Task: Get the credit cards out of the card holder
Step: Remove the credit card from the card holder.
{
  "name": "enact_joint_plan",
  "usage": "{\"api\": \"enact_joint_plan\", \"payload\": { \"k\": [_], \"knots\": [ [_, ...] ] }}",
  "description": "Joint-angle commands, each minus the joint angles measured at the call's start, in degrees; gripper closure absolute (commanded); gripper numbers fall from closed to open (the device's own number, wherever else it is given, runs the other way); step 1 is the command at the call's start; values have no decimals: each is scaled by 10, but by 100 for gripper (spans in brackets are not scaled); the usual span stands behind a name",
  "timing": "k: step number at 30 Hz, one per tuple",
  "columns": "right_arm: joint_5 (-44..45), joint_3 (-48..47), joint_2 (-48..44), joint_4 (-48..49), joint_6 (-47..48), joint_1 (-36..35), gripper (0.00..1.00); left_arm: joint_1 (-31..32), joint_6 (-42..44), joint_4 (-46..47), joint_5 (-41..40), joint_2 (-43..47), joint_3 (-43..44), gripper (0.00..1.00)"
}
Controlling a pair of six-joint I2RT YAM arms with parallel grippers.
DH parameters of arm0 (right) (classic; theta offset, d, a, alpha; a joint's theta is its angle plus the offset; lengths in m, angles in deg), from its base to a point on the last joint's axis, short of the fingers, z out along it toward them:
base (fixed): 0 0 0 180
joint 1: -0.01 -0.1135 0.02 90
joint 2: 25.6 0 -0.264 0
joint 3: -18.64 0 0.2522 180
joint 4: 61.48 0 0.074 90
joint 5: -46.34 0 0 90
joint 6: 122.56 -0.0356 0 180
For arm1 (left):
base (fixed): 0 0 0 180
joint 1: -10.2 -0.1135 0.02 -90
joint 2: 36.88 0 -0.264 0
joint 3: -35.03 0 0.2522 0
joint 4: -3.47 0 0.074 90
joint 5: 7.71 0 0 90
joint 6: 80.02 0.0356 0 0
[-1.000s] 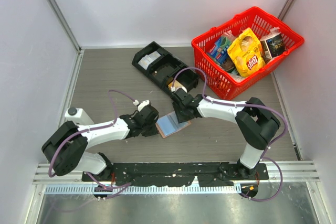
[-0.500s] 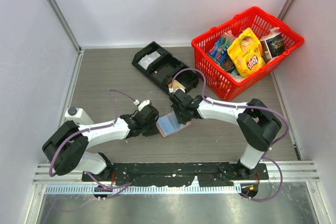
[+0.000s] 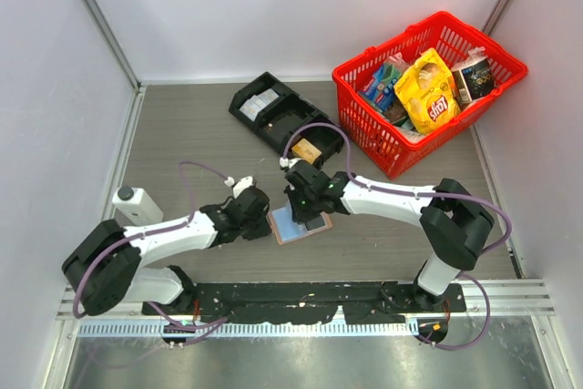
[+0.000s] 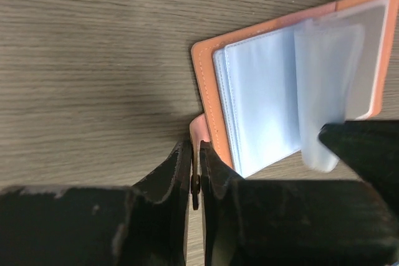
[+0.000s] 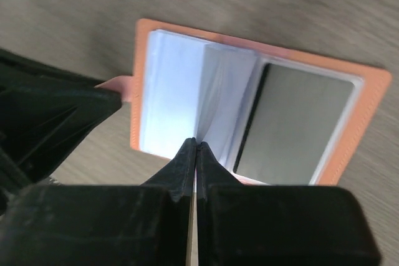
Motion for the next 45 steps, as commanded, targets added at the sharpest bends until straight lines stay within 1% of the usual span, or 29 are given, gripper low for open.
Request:
{"api": "enact_joint_plan", "payload": {
  "k": [1,5,7,8,9,10,13,17,21,22,25,27,30,34,35,38,41,42,45],
  "knots": [
    [-29,-43,9,30,-18,-35,94,3,-34,10,-44,63,-23,84],
    [-27,-67,41,26,-20,-60,84,2,-66,-15,-75,123,-50,76],
    [-31,-74,58,25,-22,-64,76,1,-81,-34,-91,159,-62,74],
    [-34,-79,68,24,-23,-66,70,1,-88,-47,-99,181,-67,73],
    [-39,-81,71,24,-24,-69,68,1,-95,-59,-107,200,-72,72],
    [-44,-87,82,23,-23,-70,62,1,-105,-71,-117,230,-78,71],
    [-53,-100,96,19,-23,-78,53,2,-119,-109,-138,300,-86,68],
    [-36,-117,77,7,-12,-78,49,1,-117,-149,-148,370,-80,66],
    [0,-120,33,-7,0,-76,47,0,-93,-131,-128,389,-59,64],
    [25,-114,22,-7,-1,-77,47,1,-89,-122,-118,386,-51,64],
    [49,-70,-29,7,-16,-60,47,1,-81,-82,-79,345,-25,64],
    [58,-33,-58,20,-36,-42,49,1,-81,-43,-45,313,-14,64],
    [45,23,-101,51,-61,-3,57,1,-86,17,0,252,-2,63],
    [13,98,-138,96,-88,41,65,2,-82,75,52,155,22,63],
    [-10,116,-141,103,-91,53,66,1,-81,85,61,134,29,63],
    [-27,152,-149,134,-100,74,71,0,-84,113,78,76,40,63],
    [-37,169,-143,149,-102,86,75,1,-88,132,86,27,50,63],
    [-43,173,-142,155,-102,88,75,2,-89,151,108,11,53,63],
    [-55,180,-130,170,-103,91,79,1,-94,162,123,-28,64,63]
  ]
}}
